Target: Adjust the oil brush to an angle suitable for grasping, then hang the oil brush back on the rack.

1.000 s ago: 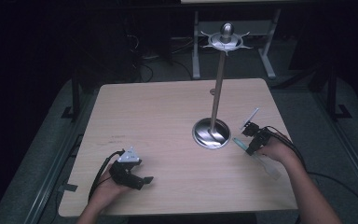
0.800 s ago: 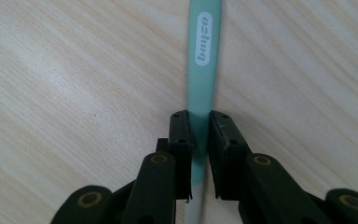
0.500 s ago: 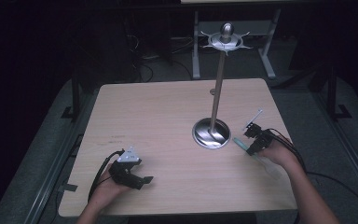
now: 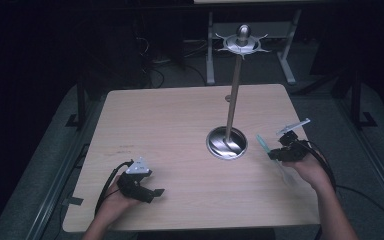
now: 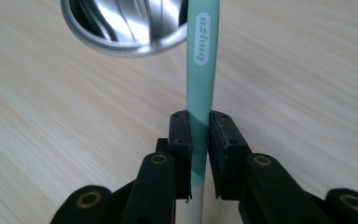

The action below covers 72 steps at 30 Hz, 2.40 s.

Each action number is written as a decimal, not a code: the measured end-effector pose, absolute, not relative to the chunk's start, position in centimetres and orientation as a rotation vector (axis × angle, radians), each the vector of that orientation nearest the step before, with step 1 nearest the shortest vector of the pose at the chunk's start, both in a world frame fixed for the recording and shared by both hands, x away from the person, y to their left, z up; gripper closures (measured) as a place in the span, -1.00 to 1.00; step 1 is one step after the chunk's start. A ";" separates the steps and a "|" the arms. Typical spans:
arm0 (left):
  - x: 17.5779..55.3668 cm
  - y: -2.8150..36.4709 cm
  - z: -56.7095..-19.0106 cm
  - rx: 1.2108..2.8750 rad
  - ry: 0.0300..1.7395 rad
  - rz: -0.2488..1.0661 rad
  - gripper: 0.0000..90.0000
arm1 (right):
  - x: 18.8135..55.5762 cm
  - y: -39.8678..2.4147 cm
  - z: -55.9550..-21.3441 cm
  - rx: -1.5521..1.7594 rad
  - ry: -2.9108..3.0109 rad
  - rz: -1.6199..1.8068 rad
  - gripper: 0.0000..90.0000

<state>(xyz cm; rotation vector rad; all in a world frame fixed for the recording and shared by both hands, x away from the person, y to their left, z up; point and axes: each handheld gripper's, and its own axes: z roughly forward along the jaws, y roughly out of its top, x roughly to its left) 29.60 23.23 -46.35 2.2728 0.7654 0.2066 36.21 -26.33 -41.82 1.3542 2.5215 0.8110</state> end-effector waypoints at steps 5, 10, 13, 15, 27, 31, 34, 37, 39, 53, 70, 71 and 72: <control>29.6 23.3 -46.3 2.274 0.762 0.209 -0.69 | 35.5 -27.1 -41.1 1.345 2.449 0.932 0.76; 29.6 23.4 -46.3 2.274 0.764 0.209 -0.69 | 35.1 -27.8 -41.1 1.295 2.378 1.059 0.76; 29.6 23.3 -46.3 2.273 0.760 0.210 -0.69 | 34.8 -27.9 -40.9 1.261 2.352 1.126 0.76; 29.6 23.3 -46.3 2.275 0.759 0.209 -0.69 | 34.7 -28.0 -40.8 1.243 2.339 1.163 0.76; 29.7 23.2 -46.4 2.277 0.759 0.203 -0.69 | 34.1 -28.8 -39.6 1.160 2.199 1.420 0.76; 29.7 23.2 -46.4 2.277 0.759 0.202 -0.69 | 33.9 -28.9 -39.2 1.143 2.170 1.452 0.76; 29.7 23.3 -46.4 2.280 0.758 0.202 -0.69 | 33.8 -28.8 -38.9 1.129 2.156 1.469 0.76; 29.7 23.2 -46.4 2.276 0.758 0.204 -0.69 | 33.6 -28.8 -38.6 1.113 2.130 1.490 0.77; 29.7 23.2 -46.3 2.279 0.759 0.203 -0.69 | 33.5 -28.8 -38.3 1.094 2.128 1.498 0.77; 29.6 23.1 -46.3 2.266 0.766 0.207 -0.69 | 33.2 -28.3 -36.2 1.026 2.092 1.560 0.77; 29.6 23.2 -46.2 2.267 0.763 0.208 -0.69 | 33.9 -27.4 -31.9 0.926 2.056 1.590 0.77; 29.6 23.2 -46.2 2.268 0.762 0.207 -0.69 | 33.9 -27.4 -31.6 0.922 2.057 1.590 0.77; 29.6 23.2 -46.2 2.271 0.762 0.207 -0.70 | 34.0 -27.3 -31.3 0.920 2.055 1.591 0.77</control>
